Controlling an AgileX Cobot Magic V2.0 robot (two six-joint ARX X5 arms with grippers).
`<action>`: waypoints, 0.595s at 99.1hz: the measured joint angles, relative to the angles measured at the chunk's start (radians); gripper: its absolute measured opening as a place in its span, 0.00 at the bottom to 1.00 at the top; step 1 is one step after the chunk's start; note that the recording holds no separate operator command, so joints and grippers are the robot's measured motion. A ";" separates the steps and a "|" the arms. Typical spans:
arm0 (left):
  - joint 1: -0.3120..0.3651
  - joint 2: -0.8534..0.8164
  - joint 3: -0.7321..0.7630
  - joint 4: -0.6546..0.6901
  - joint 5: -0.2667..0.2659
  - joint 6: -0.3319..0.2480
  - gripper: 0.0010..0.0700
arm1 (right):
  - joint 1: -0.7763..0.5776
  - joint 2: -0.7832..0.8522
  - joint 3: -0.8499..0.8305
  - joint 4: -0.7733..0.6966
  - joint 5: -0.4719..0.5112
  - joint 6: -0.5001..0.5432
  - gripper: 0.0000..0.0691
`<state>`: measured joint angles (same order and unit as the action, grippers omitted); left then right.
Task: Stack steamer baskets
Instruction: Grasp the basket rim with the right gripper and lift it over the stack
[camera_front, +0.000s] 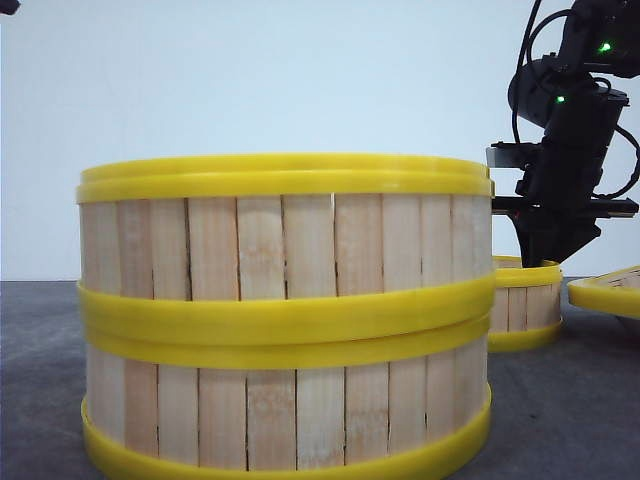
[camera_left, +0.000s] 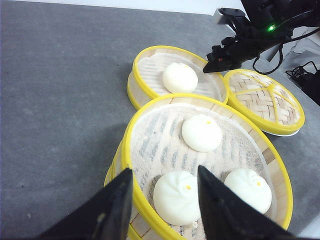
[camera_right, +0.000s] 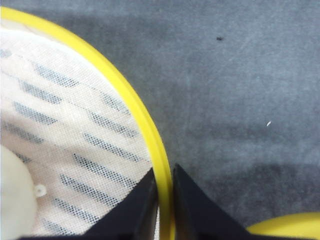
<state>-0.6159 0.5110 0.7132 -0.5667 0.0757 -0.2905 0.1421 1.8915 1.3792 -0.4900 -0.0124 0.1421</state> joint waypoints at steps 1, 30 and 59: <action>0.000 0.000 0.000 0.000 0.000 0.000 0.33 | 0.000 0.000 0.000 0.000 0.000 0.000 0.05; 0.000 0.000 0.000 -0.005 0.000 -0.001 0.33 | -0.002 0.002 0.118 -0.103 -0.003 0.005 0.05; 0.000 0.000 0.000 -0.005 0.000 -0.002 0.33 | -0.010 -0.047 0.411 -0.340 -0.021 -0.003 0.05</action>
<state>-0.6159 0.5110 0.7132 -0.5720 0.0761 -0.2924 0.1322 1.8450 1.7905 -0.8299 -0.0338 0.1390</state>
